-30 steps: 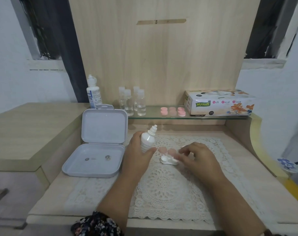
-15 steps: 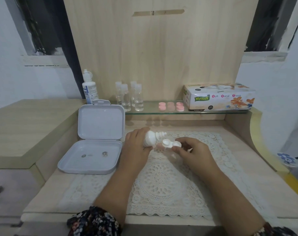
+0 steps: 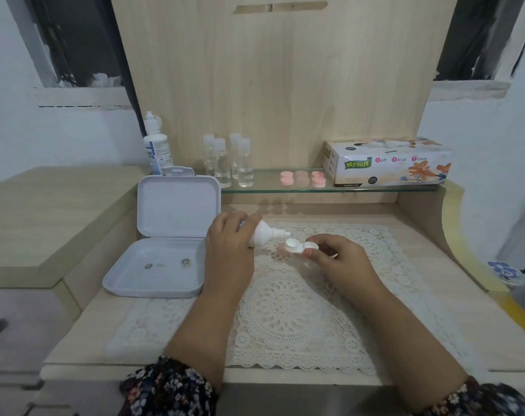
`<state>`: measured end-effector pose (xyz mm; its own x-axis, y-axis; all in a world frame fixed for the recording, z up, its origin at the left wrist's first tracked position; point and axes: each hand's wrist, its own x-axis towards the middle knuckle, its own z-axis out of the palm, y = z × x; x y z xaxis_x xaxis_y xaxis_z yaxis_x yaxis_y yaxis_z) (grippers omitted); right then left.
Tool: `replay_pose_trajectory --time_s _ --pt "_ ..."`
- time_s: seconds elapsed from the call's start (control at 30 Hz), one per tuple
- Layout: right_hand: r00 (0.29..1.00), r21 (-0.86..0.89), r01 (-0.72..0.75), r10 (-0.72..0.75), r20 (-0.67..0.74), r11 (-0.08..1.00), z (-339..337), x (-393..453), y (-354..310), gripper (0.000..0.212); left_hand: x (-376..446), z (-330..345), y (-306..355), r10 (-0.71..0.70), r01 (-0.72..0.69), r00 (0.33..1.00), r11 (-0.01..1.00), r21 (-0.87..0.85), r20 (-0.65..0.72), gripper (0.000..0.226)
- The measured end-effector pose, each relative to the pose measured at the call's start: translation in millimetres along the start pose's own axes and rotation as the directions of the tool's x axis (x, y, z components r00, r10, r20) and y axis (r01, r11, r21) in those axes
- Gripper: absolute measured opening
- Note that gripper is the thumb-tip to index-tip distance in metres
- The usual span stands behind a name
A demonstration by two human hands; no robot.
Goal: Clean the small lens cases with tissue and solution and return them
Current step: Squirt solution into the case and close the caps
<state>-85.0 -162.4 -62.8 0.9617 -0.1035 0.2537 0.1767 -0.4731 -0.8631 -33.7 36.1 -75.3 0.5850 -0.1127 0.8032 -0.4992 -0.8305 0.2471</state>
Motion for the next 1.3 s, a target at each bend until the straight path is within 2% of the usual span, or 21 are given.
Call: replay_pose_trajectory --time_s 0.23,0.5,1.3 --pt "1.0 -0.026 -0.001 0.002 0.016 1.0 0.2 0.3 0.7 0.012 -0.1 0.3 -0.4 -0.005 0.006 0.999 1.0 0.01 -0.054 0.067" --pt "0.999 -0.036 0.001 0.0 0.032 0.999 1.0 -0.2 0.3 0.011 -0.4 0.8 -1.1 0.001 -0.002 0.999 1.0 -0.018 -0.054 0.059" --pt "0.999 -0.033 0.0 0.001 0.041 0.999 1.8 0.8 1.8 0.012 -1.9 3.0 -2.9 -0.015 0.014 0.999 1.0 -0.013 -0.051 0.062"
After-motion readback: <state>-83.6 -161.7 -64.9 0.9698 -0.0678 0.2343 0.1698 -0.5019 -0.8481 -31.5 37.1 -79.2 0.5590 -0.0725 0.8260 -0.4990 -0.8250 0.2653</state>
